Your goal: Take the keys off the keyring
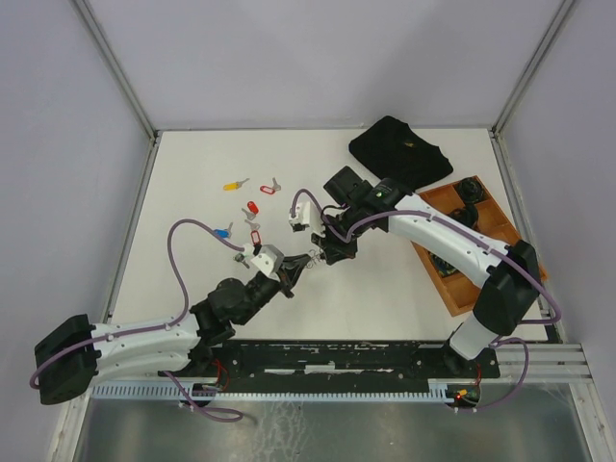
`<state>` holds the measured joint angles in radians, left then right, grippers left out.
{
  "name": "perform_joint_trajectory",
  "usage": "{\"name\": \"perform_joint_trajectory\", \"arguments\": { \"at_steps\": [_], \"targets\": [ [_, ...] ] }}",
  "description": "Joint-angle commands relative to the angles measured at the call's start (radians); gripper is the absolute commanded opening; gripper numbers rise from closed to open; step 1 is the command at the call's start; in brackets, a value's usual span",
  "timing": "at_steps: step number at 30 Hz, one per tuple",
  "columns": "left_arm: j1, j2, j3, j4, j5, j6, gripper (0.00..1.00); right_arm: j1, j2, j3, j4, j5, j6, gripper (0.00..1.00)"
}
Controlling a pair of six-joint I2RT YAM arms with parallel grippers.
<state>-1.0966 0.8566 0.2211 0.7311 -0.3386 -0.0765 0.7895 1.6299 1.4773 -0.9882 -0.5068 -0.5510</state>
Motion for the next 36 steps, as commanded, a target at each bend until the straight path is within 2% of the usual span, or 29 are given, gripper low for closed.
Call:
{"name": "perform_joint_trajectory", "arguments": {
  "at_steps": [1, 15, 36],
  "targets": [
    [-0.005, -0.002, -0.009, 0.124, -0.060, 0.066, 0.03, 0.003, -0.037, 0.020, -0.005, 0.042, -0.011, 0.00],
    [-0.005, -0.065, -0.071, 0.123, -0.024, 0.025, 0.03, -0.007, -0.050, 0.021, 0.000, 0.013, -0.002, 0.00],
    [-0.004, -0.066, -0.041, 0.064, 0.016, -0.018, 0.03, -0.009, -0.055, 0.031, -0.032, -0.062, -0.036, 0.00]
  ]
}}
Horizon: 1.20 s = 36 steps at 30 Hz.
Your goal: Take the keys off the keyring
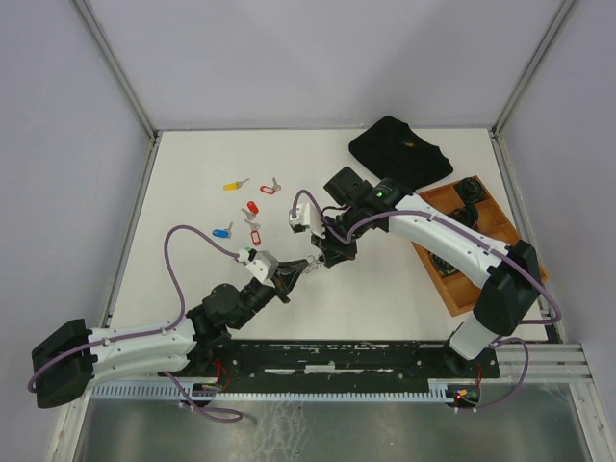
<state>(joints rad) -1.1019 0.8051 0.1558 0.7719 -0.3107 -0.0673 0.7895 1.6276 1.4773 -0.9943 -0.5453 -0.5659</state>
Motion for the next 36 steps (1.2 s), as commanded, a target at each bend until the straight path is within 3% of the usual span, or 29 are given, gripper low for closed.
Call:
{"name": "perform_joint_trajectory", "arguments": {
  "at_steps": [1, 5, 10, 15, 18, 26, 36],
  "targets": [
    [0.000, -0.015, 0.026, 0.021, -0.009, -0.028, 0.03, -0.009, -0.054, 0.031, -0.027, -0.022, -0.022, 0.00],
    [0.001, -0.030, 0.032, 0.000, 0.024, -0.049, 0.05, -0.008, -0.060, 0.031, -0.030, -0.012, -0.031, 0.00],
    [0.000, -0.103, 0.043, -0.093, 0.071, -0.113, 0.21, -0.009, -0.079, 0.029, -0.039, 0.004, -0.057, 0.00],
    [0.000, -0.260, 0.009, -0.159, 0.082, -0.170, 0.43, -0.008, -0.099, 0.024, -0.061, -0.003, -0.113, 0.00],
    [0.001, -0.354, -0.024, -0.186, 0.078, -0.187, 0.51, -0.007, -0.120, 0.014, -0.081, -0.004, -0.176, 0.00],
    [0.000, -0.486, -0.081, -0.200, 0.153, -0.152, 0.56, 0.002, -0.233, -0.083, -0.104, -0.040, -0.460, 0.00],
    [0.000, -0.401, -0.102, -0.100, 0.262, -0.061, 0.57, 0.005, -0.249, -0.109, -0.278, -0.151, -0.890, 0.00]
  ]
}}
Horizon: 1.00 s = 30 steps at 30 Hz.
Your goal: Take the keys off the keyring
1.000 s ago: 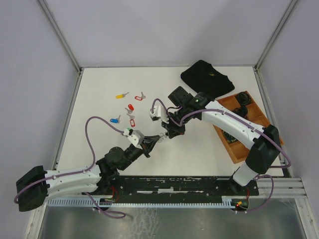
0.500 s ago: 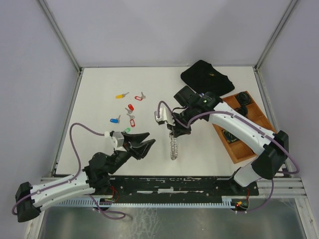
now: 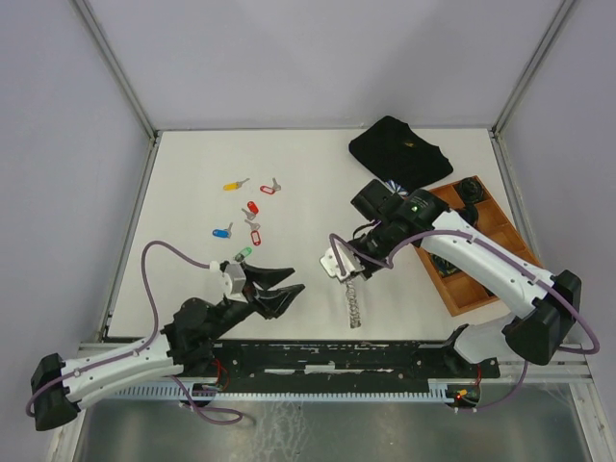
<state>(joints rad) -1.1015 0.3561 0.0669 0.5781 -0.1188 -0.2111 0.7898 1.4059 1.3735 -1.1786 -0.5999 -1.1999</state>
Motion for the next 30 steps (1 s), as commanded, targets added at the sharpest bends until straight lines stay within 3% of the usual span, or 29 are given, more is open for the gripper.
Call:
{"name": "perform_joint_trajectory", "arguments": {
  "at_steps": [1, 12, 20, 30],
  "targets": [
    [0.000, 0.069, -0.010, 0.108, 0.079, 0.098, 0.57, 0.005, -0.028, -0.009, -0.121, -0.106, -0.321, 0.00],
    [0.000, 0.380, 0.105, 0.191, 0.223, 0.377, 0.60, 0.005, 0.042, 0.077, -0.371, -0.139, -0.700, 0.00],
    [0.000, 0.458, 0.164, 0.252, 0.321, 0.575, 0.60, 0.012, 0.062, 0.105, -0.400, -0.138, -0.706, 0.00],
    [0.000, 0.654, 0.308, 0.212, 0.491, 0.648, 0.58, 0.028, 0.049, 0.101, -0.412, -0.130, -0.708, 0.00]
  ]
}}
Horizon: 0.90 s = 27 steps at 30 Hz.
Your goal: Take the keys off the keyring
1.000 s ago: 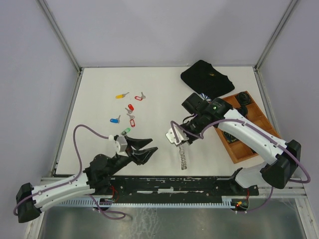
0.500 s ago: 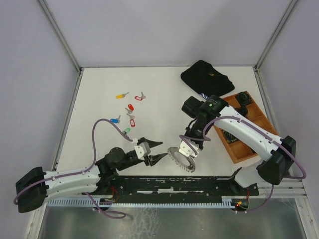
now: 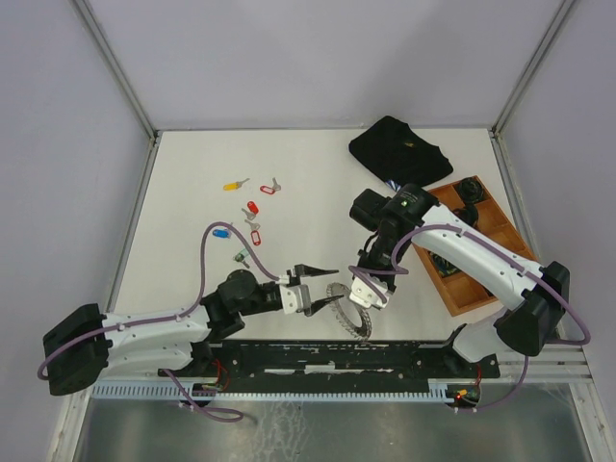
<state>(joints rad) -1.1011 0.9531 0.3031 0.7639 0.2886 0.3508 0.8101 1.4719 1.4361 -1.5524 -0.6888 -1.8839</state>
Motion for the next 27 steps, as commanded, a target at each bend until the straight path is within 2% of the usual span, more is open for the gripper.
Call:
{"name": "perform_joint_trajectory", "arguments": {
  "at_steps": [1, 6, 19, 27],
  "targets": [
    [-0.001, 0.073, 0.082, 0.016, 0.091, 0.096, 0.58, 0.009, -0.019, 0.039, -0.040, -0.041, -0.024, 0.00],
    [0.000, 0.119, 0.126, -0.021, 0.132, 0.120, 0.56, 0.011, -0.025, 0.033, -0.046, -0.047, -0.030, 0.00],
    [-0.002, 0.140, 0.161, -0.082, 0.234, 0.116, 0.45, 0.012, -0.018, 0.045, -0.079, -0.061, -0.052, 0.00],
    [-0.008, 0.149, 0.176, -0.107, 0.271, 0.111, 0.41, 0.012, -0.010, 0.044, -0.079, -0.055, -0.050, 0.00]
  ]
}}
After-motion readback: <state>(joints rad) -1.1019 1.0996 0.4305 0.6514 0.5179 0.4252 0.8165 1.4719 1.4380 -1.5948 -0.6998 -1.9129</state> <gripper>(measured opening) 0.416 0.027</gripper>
